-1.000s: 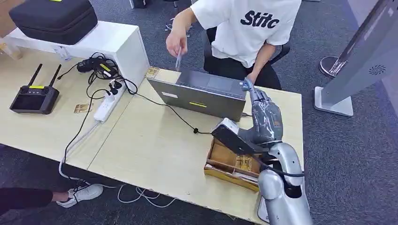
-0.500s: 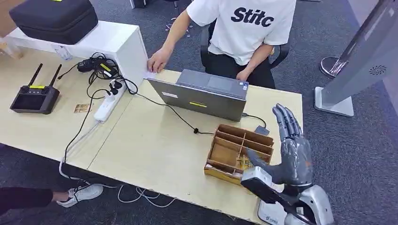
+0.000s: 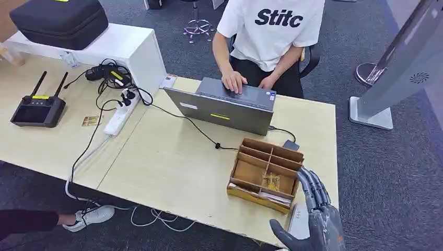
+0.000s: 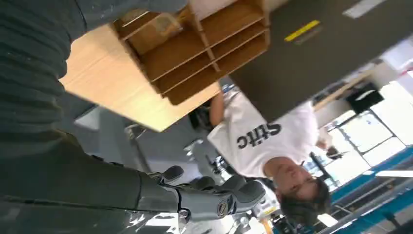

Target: Pass the card to the sensor for recognition and then transmit it.

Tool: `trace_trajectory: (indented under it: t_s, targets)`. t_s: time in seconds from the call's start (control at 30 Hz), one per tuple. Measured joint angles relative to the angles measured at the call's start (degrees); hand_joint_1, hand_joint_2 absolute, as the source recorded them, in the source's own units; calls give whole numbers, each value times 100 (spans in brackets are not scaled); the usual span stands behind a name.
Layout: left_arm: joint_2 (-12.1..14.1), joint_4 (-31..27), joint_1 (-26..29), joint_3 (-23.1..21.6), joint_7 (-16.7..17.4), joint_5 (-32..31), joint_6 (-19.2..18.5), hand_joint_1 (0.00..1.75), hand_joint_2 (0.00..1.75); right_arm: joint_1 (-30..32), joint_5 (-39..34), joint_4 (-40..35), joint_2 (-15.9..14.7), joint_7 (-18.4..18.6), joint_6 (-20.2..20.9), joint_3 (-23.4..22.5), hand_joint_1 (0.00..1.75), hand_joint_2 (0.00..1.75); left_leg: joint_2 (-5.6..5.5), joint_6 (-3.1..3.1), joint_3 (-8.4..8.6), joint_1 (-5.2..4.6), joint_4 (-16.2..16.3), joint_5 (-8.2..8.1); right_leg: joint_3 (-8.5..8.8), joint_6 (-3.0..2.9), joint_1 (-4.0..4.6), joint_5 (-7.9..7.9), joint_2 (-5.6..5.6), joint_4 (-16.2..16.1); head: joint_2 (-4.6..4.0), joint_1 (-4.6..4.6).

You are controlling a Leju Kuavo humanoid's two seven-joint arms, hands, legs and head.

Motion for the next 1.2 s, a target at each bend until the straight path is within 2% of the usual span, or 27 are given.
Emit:
trace_trajectory:
  t_s: [0.03,0.07,0.1,0.13,0.37,0.63,0.97,1.2]
  targets:
    - [-33,-2,-1,74,-33,66,-7,0,175,397,-11,-78,-2,4,-11,35,0,175,0,0,-1,0,0,0,1,0,0,0,0,0,0,-2]
    - [-46,-4,-7,79,-46,81,-11,0,175,497,437,-54,0,234,-175,114,0,175,5,0,1,0,-1,0,1,-1,0,1,4,0,-2,-2]
    - [-55,-4,-33,81,-66,99,-35,0,175,458,1205,180,2,700,-387,175,0,175,4,1,1,1,-1,2,4,0,0,2,2,0,0,0]
    - [-55,-7,-48,81,-66,96,-37,0,175,386,1597,456,13,924,-404,284,0,175,5,2,1,1,-1,3,4,-4,0,5,3,0,0,-2]
    - [-50,-4,-72,81,-66,53,-52,0,175,13,2740,1413,94,1686,-649,546,0,175,5,1,4,1,-1,7,5,-5,0,7,3,1,-2,-2]
    - [-50,-4,-82,81,-66,33,-52,0,175,-223,2938,2055,190,1834,-678,627,0,175,4,1,2,1,-1,7,4,-5,0,6,2,1,-2,-2]
    - [-48,-7,-85,81,-66,31,-52,0,175,-298,2949,2278,214,1845,-680,664,0,175,4,1,2,1,0,7,4,-5,0,6,2,1,-2,-2]
    - [-48,-7,-85,81,-46,-13,-33,0,175,-334,3183,2383,249,2022,-724,656,0,175,4,1,3,1,0,7,4,-5,0,6,2,1,-2,-2]
